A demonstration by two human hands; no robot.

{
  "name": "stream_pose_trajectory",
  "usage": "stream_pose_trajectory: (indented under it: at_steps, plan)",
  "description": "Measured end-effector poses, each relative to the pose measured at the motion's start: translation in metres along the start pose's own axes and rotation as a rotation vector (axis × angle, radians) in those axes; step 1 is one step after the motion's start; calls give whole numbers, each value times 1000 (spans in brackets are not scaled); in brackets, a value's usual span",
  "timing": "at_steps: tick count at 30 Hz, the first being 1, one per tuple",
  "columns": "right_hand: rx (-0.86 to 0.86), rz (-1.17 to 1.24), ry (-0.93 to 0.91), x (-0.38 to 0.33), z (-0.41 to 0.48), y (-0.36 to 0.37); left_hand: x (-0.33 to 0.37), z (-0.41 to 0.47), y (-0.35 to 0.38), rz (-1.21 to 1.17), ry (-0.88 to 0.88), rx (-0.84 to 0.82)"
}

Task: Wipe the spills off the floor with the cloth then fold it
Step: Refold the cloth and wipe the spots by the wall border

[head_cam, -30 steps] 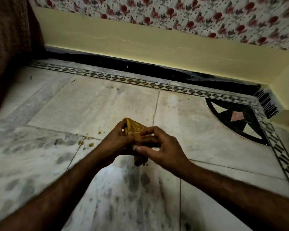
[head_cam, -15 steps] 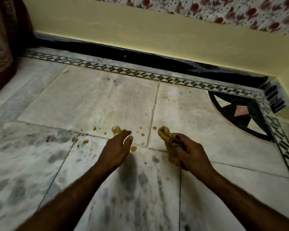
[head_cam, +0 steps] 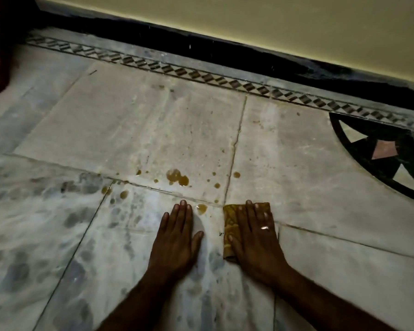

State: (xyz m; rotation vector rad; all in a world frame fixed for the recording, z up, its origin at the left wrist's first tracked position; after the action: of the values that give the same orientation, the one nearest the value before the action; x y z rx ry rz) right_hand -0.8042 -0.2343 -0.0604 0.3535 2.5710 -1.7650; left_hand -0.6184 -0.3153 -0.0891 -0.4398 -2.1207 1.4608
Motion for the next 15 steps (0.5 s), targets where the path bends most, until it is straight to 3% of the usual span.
stream_pose_trajectory:
  at_steps: [9,15]
  plan:
    - [87,-73,45,-15,14,15,0,0,2,8,-9,52]
    - [109,-128,-183,-6,-9,21,1,-3,3,1,-20,68]
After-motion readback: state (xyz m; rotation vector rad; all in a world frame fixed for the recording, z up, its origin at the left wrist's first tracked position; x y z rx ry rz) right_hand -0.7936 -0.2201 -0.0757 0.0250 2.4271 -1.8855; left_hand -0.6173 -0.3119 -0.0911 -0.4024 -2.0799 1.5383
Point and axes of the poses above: each hand's wrist, its own z-axis towards the middle knuckle, its own y-axis out of the palm, x = y × z, the point moved 6 cm from there along z, towards the middle knuckle, and after that the axes turned 10 degrees about -x, right-handed, at the moved point
